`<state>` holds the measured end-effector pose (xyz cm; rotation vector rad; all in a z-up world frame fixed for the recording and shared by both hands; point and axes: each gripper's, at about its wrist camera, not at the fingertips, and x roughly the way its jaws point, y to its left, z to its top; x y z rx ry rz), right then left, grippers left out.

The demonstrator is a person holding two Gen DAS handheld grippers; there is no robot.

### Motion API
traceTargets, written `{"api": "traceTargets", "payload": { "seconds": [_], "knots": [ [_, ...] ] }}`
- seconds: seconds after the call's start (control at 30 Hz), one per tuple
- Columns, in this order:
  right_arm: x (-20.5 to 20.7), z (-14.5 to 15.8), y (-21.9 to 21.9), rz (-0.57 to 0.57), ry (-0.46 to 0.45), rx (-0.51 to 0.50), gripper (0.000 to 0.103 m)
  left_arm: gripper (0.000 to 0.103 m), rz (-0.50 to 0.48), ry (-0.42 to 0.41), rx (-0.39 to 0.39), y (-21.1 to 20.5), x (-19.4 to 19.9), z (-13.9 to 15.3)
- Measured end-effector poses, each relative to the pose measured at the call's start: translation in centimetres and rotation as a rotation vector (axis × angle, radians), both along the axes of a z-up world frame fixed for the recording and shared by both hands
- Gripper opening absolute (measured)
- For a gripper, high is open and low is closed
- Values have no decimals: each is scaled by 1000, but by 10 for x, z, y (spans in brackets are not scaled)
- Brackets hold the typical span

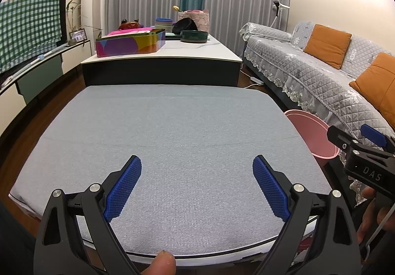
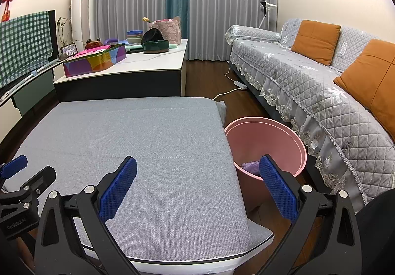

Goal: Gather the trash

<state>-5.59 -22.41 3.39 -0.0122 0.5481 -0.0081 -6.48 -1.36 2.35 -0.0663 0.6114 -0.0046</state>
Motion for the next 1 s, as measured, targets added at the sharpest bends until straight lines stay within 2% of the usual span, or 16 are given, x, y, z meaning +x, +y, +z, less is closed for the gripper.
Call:
{"api": "traceTargets", "payload": {
  "seconds": [0.73, 1.0],
  "knots": [
    [1, 0, -1, -5, -6, 3, 98, 91, 15, 18, 21, -1, 0, -6],
    [0, 1, 0, -5, -8, 4, 98, 91, 20, 11, 7, -3, 0, -4]
  ]
}}
